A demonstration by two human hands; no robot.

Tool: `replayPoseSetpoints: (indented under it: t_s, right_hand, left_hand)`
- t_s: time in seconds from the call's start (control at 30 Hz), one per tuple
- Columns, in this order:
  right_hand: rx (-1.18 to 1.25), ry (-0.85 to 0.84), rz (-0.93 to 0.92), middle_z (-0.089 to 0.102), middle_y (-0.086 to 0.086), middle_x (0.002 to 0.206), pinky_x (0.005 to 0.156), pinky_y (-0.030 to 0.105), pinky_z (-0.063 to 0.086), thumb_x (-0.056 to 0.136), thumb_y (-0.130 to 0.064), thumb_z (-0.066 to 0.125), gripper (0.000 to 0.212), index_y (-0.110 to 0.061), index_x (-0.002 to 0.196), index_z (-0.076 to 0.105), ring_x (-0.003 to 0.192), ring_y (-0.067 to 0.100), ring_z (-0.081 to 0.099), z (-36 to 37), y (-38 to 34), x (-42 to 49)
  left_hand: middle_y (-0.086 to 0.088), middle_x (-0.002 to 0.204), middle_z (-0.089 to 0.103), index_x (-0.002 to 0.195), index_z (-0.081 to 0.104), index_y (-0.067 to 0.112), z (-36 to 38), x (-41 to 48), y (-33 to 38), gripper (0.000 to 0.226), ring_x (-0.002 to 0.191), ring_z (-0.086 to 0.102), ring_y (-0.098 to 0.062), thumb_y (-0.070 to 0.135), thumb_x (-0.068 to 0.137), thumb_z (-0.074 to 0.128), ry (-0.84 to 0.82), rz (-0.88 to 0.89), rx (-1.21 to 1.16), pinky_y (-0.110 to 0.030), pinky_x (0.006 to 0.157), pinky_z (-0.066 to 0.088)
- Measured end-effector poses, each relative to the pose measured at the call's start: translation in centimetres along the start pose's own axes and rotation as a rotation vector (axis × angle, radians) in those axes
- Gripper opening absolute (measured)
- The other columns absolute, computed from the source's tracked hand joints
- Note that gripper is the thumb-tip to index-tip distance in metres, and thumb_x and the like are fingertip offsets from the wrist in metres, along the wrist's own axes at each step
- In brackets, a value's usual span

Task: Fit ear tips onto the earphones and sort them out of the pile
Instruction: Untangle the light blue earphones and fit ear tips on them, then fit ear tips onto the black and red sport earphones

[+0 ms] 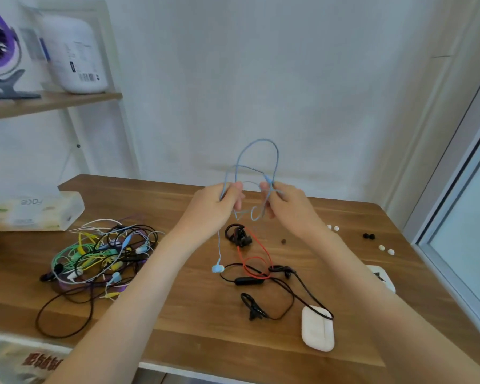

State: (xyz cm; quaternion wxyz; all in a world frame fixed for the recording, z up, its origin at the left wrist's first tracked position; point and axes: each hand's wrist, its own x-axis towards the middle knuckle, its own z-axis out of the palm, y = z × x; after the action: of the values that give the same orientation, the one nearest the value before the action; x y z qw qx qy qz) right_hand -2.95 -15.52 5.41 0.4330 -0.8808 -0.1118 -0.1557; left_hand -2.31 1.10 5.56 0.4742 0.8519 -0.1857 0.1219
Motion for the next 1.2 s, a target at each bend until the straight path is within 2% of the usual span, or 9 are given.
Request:
replayPoseSetpoints:
  t_s: [0.1, 0.27, 0.4, 0.47, 0.63, 0.73, 0.87, 1.0, 1.2]
  right_hand:
    - [0.168, -0.023, -0.023, 0.053, -0.009, 0.057, 0.054, 0.016, 0.037, 0.101, -0.026, 0.044, 0.037, -0.020, 0.065, 0.050, 0.052, 0.004, 0.048, 0.4, -2.7, 1.0]
    - [0.107, -0.188, -0.062, 0.057, -0.006, 0.060, 0.060, 0.023, 0.042, 0.100, -0.021, 0.042, 0.031, -0.012, 0.073, 0.055, 0.054, 0.005, 0.051, 5.8, -5.4, 3.0]
    - [0.026, -0.275, -0.098, 0.056, -0.005, 0.065, 0.061, 0.026, 0.042, 0.098, -0.023, 0.045, 0.024, -0.015, 0.078, 0.055, 0.054, 0.002, 0.049, 10.7, -6.5, 4.9]
    - [0.044, -0.407, -0.085, 0.055, -0.010, 0.073, 0.065, 0.025, 0.044, 0.096, -0.030, 0.053, 0.017, -0.015, 0.098, 0.059, 0.061, 0.002, 0.050, 12.7, -7.0, 5.2]
    - [-0.179, -0.638, -0.021, 0.051, -0.004, 0.118, 0.075, 0.025, 0.038, 0.085, -0.039, 0.068, 0.052, -0.016, 0.128, 0.050, 0.103, 0.013, 0.048, 15.2, -6.6, 5.7]
    - [-0.189, -0.634, -0.002, 0.051, 0.003, 0.129, 0.082, 0.026, 0.038, 0.086, -0.039, 0.067, 0.053, -0.013, 0.129, 0.050, 0.105, 0.014, 0.047, 15.6, -6.0, 5.6]
    - [-0.268, -0.546, 0.076, 0.054, 0.005, 0.123, 0.079, 0.027, 0.041, 0.091, -0.031, 0.059, 0.039, -0.012, 0.124, 0.052, 0.097, 0.017, 0.050, 14.4, -4.3, 5.1]
    - [-0.591, -0.333, 0.245, 0.047, 0.016, 0.129, 0.089, 0.036, 0.045, 0.092, -0.013, 0.049, 0.038, -0.003, 0.128, 0.042, 0.115, 0.030, 0.046, 10.9, -0.2, 4.5]
    - [-0.825, -0.510, 0.498, 0.052, 0.014, 0.128, 0.091, 0.036, 0.044, 0.091, -0.046, 0.055, 0.045, -0.011, 0.120, 0.054, 0.116, 0.031, 0.049, 6.5, 4.4, 1.4]
  left_hand:
    - [0.000, 0.077, 0.069, 0.063, 0.053, 0.021, -1.1, 0.0, 0.1, 0.043, 0.072, 0.066, -0.013, 0.037, 0.101, 0.039, 0.010, -0.032, 0.061, -0.026, 0.070, 0.047]
    - [-0.002, 0.067, 0.067, 0.071, 0.055, 0.019, -5.1, -0.7, -1.8, 0.039, 0.044, 0.061, -0.005, 0.033, 0.103, 0.035, 0.077, -0.117, 0.110, -0.009, 0.046, 0.043]
    - [-0.008, 0.067, 0.069, 0.087, 0.064, 0.007, -9.0, -1.5, -5.0, 0.044, 0.062, 0.068, -0.026, 0.034, 0.103, 0.033, 0.116, -0.248, 0.193, -0.032, 0.067, 0.058]
    - [-0.013, 0.075, 0.070, 0.082, 0.060, 0.007, -11.2, -2.0, -7.4, 0.048, 0.072, 0.067, -0.032, 0.038, 0.102, 0.030, 0.182, -0.315, 0.324, -0.042, 0.076, 0.055]
    - [-0.015, 0.093, 0.061, 0.103, 0.058, -0.002, -14.5, -3.4, -12.0, 0.042, 0.084, 0.054, -0.029, 0.030, 0.103, 0.031, 0.171, -0.547, 0.646, -0.034, 0.071, 0.041]
    - [-0.021, 0.118, 0.054, 0.122, 0.046, -0.004, -14.5, -3.9, -12.5, 0.044, 0.106, 0.051, -0.034, 0.032, 0.098, 0.045, 0.162, -0.634, 0.696, -0.040, 0.082, 0.043]
    - [-0.019, 0.143, 0.032, 0.140, 0.031, 0.001, -13.0, -3.8, -11.6, 0.061, 0.132, 0.030, -0.036, 0.037, 0.094, 0.051, 0.207, -0.575, 0.735, -0.045, 0.106, 0.032]
    - [-0.014, 0.146, 0.029, 0.132, 0.046, 0.008, -10.0, -2.7, -10.0, 0.044, 0.134, 0.025, -0.033, 0.035, 0.097, 0.045, 0.127, -0.410, 0.677, -0.044, 0.107, 0.028]
    - [-0.008, 0.128, 0.049, 0.118, 0.057, 0.016, -3.6, -1.8, -6.9, 0.027, 0.124, 0.036, -0.026, 0.028, 0.100, 0.042, -0.043, -0.224, 0.481, -0.036, 0.100, 0.034]
